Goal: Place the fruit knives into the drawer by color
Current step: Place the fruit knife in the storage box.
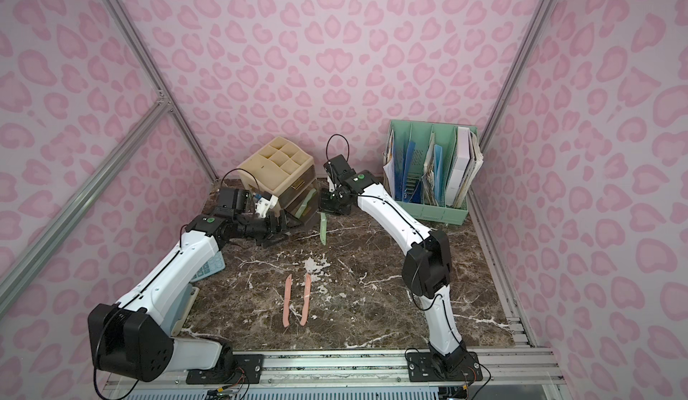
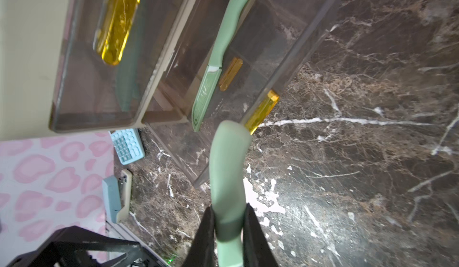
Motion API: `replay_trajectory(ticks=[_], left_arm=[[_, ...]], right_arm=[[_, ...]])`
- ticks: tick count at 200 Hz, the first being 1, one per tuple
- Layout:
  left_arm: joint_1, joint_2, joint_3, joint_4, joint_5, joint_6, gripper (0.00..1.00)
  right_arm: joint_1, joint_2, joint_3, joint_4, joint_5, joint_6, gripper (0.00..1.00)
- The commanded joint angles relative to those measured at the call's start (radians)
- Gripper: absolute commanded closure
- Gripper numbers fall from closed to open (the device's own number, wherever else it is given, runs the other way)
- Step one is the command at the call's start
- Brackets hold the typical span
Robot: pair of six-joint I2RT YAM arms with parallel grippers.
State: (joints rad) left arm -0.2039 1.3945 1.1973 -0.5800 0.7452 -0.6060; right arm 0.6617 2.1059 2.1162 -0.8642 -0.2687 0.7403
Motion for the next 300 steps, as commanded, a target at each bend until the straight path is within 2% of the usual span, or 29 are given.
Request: replay_trajectory(ticks=[1, 75, 155, 184, 222, 258, 300], left_arm=[[0.002, 0.034, 0.041, 0.007, 0.000, 0.023, 0.01], [0.018, 0.125, 0.153, 0.000, 0.004, 0.024, 0.01], [0.029, 0.149, 0.172, 0.003, 0.020, 0.018, 0.01], [0.032, 0.153, 0.168, 0.000, 0.026, 0.025, 0.02], [0.034, 0.152, 0.167, -0.003, 0.029, 0.028, 0.01], [0.037, 0.152, 0.174, -0.004, 0.030, 0.026, 0.01], [0.049, 0.159, 0.214, -0.023, 0.024, 0.028, 0.01]], right_arm=[[-0.024, 0.005, 0.005, 0.098, -0.101, 0.065, 0.90], [-0.088, 0.088, 0.049, 0.295, -0.288, 0.225, 0.89], [-0.117, 0.176, 0.054, 0.499, -0.357, 0.408, 0.88], [-0.120, 0.230, 0.102, 0.488, -0.363, 0.435, 0.87], [-0.118, 0.247, 0.113, 0.479, -0.356, 0.438, 0.80], [-0.119, 0.250, 0.113, 0.478, -0.359, 0.435, 0.63], [-0.119, 0.240, 0.113, 0.470, -0.359, 0.427, 0.61]])
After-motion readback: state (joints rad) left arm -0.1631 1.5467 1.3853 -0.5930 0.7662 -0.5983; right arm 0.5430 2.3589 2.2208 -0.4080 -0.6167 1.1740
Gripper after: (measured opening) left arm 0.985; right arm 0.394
